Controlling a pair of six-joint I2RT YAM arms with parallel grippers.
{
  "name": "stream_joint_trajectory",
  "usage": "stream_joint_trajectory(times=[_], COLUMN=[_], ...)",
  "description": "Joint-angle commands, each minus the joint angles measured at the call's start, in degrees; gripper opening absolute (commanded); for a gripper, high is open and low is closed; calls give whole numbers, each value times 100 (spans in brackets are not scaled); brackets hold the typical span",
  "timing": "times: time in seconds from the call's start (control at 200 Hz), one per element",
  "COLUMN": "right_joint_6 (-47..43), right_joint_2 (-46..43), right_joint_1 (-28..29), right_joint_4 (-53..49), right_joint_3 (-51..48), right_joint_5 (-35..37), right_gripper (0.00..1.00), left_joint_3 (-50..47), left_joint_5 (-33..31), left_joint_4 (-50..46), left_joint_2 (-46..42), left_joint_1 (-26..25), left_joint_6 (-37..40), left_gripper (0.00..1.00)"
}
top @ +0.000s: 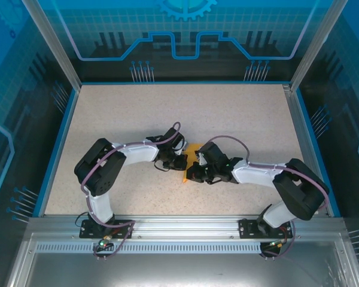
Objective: Fold a paper plane with a square sheet of paper (pick it up from the middle)
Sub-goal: Third fold the triangle at the center of the table.
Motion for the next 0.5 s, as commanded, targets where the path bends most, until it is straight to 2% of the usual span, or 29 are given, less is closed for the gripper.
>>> stream_joint_trajectory(times=[0.0,0.495], right_joint_6=[245,73], right_joint_2=[286,739], right_joint_1=[83,92], right_joint_4=[287,-85], right_joint_3=[112,429], right_joint_5=[58,151], right_gripper=[0,0], left_joint_3=[77,79], left_joint_5=[183,246], left_joint_4=[-224,-280], left_joint_2=[204,246], left_joint_1=[11,3], left_joint_6=[11,85], left_gripper=[0,1])
